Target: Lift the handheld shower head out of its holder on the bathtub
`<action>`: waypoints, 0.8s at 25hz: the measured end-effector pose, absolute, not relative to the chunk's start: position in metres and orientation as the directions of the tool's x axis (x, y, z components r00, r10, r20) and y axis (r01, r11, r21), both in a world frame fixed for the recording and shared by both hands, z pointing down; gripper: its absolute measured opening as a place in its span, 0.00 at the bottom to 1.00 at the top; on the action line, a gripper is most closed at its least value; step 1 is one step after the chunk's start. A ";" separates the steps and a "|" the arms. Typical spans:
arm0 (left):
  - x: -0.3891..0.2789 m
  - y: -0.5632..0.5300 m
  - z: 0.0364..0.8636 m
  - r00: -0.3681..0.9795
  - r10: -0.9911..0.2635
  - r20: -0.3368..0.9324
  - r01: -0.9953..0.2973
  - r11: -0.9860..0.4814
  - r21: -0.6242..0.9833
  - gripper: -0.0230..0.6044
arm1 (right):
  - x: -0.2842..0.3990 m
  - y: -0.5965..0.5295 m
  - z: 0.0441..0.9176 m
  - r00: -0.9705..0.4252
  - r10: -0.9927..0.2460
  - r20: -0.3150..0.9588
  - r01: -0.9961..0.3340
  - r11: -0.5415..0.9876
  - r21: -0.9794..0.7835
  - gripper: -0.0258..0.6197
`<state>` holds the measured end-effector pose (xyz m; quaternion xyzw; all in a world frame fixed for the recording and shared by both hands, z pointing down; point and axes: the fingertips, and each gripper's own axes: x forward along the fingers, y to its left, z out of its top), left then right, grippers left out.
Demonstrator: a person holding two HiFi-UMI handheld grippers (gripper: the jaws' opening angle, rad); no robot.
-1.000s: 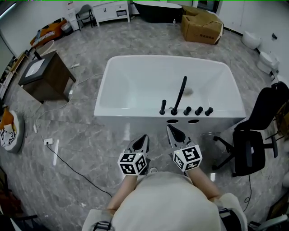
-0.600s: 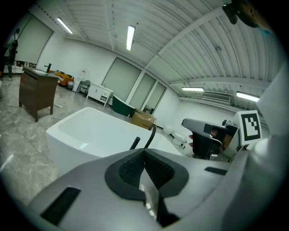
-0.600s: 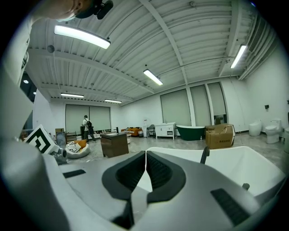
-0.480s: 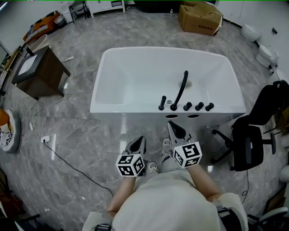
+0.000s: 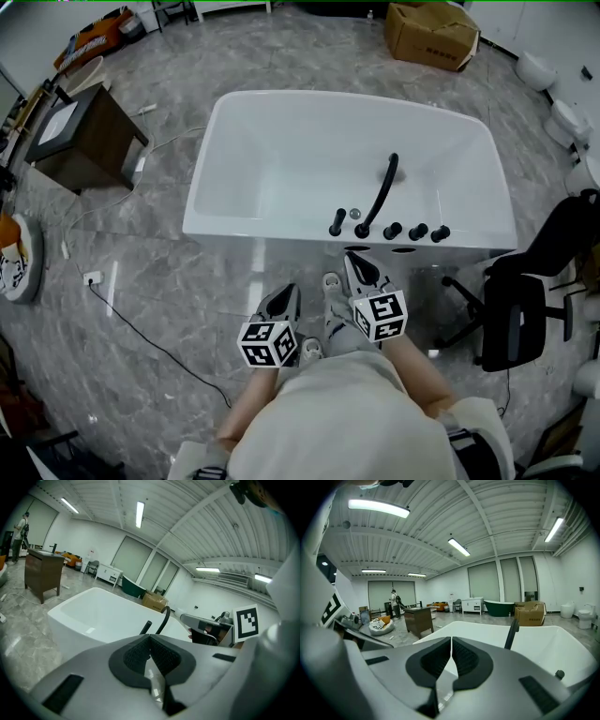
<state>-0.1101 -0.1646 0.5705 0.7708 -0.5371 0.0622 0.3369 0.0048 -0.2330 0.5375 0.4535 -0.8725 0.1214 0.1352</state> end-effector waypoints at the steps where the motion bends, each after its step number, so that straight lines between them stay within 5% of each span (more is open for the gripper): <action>1: -0.109 -0.170 0.572 0.412 -0.785 0.463 -0.871 -0.191 0.452 0.07 | 0.005 -0.238 0.544 -0.558 -0.750 0.356 -0.820 0.565 -0.093 0.07; 11: -0.093 -0.210 0.594 0.425 -0.758 0.495 -0.868 -0.184 0.462 0.07 | 0.007 -0.286 0.610 -0.569 -0.703 0.425 -0.808 0.575 -0.131 0.08; 14: -0.090 -0.218 0.602 0.429 -0.746 0.510 -0.866 -0.178 0.467 0.07 | 0.007 -0.299 0.636 -0.561 -0.689 0.458 -0.812 0.567 -0.141 0.27; 20: -0.093 -0.239 0.613 0.421 -0.740 0.525 -0.869 -0.162 0.468 0.07 | 0.007 -0.331 0.684 -0.513 -0.682 0.521 -0.839 0.527 -0.135 0.34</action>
